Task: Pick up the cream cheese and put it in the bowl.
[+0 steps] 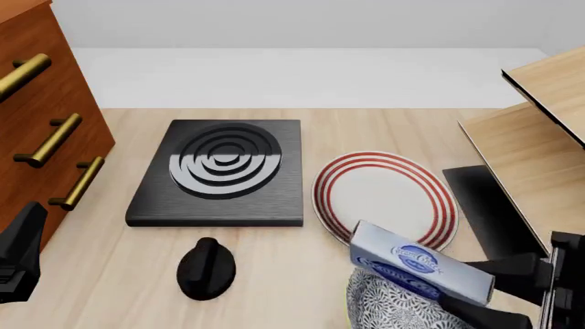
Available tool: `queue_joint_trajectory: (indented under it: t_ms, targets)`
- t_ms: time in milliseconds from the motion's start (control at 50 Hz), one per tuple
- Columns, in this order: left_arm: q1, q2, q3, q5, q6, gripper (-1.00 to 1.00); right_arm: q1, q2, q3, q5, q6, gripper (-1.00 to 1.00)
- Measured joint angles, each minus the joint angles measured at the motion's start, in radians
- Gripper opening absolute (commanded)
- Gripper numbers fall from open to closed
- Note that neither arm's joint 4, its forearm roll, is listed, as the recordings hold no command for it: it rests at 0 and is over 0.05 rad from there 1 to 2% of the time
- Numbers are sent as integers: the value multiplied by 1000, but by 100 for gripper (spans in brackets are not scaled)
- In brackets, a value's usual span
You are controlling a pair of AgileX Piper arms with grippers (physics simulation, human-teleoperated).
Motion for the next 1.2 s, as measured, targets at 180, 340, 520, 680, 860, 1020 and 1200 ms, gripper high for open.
queue_joint_trajectory:
  t_ms: [180, 340, 520, 680, 860, 1020, 1200]
  targets:
    - [0, 0, 0, 0, 0, 100, -43, -70, 22, 74, -1, -100]
    - [0, 0, 0, 0, 0, 100, -76, -119, 42, 126, -1, -100]
    - [0, 0, 0, 0, 0, 100, -101, -156, 69, 160, 4, -100]
    - [0, 0, 0, 0, 0, 100, -118, -192, 91, 196, 9, -100]
    - [0, 0, 0, 0, 0, 100, -132, -223, 107, 229, 13, -100]
    - [0, 0, 0, 0, 0, 100, -132, -217, 122, 221, 20, -100]
    - [0, 0, 0, 0, 0, 100, -123, -178, 148, 165, 33, -100]
